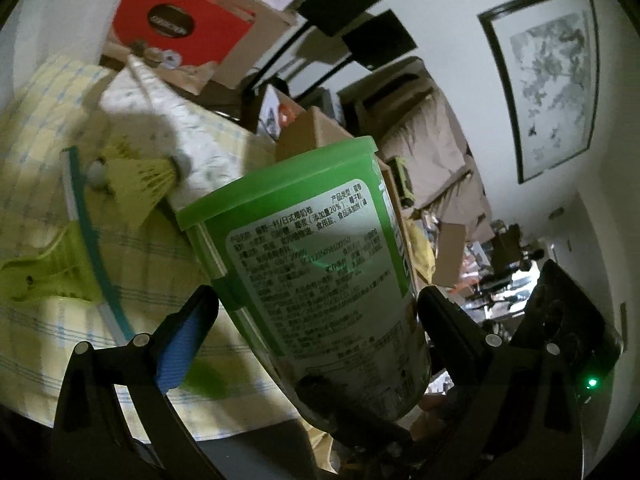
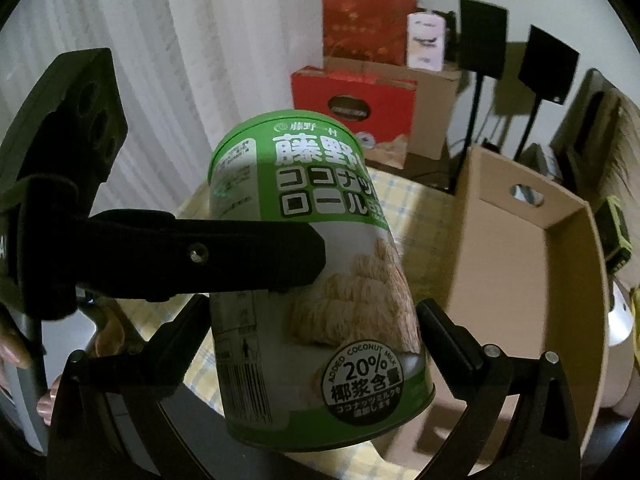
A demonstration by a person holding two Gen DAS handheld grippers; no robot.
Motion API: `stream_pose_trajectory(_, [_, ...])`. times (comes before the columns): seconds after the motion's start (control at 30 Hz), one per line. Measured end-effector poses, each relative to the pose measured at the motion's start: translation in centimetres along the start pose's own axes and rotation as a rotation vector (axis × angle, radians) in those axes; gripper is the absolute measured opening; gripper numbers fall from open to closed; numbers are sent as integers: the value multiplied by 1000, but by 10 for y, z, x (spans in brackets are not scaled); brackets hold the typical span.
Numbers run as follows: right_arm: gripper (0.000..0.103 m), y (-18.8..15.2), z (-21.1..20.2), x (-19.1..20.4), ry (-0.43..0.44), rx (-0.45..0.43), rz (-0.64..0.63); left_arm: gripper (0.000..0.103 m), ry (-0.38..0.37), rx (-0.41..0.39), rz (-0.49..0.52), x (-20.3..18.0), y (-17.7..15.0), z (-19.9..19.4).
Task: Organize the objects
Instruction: 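Carry the held can with the right gripper over the cardboard box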
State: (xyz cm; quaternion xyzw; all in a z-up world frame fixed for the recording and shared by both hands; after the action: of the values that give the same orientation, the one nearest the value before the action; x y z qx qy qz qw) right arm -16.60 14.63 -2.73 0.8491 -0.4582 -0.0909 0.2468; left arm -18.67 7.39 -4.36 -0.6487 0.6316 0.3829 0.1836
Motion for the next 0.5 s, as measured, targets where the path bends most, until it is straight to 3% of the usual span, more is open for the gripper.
stream_pose_trajectory(0.2, [102, 1, -28, -27, -24, -42, 57, 99, 10, 22, 70, -45, 9, 11])
stream_pose_trajectory(0.5, [102, 16, -52, -92, -50, -68, 169, 99, 51, 72, 182, -107, 48, 52])
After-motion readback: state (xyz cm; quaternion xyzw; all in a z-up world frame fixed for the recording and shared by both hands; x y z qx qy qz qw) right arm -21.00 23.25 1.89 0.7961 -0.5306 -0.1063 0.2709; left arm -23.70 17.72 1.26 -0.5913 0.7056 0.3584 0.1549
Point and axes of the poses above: each gripper's, at about its wrist camera, not at the fingertips, and z roughly the way its jaws point, x to its left, y to its top, the point moved 6 cm from there along z, roughly the way its jaws point, and after that the axes turned 8 degrees about x, right-handed, at the moved point
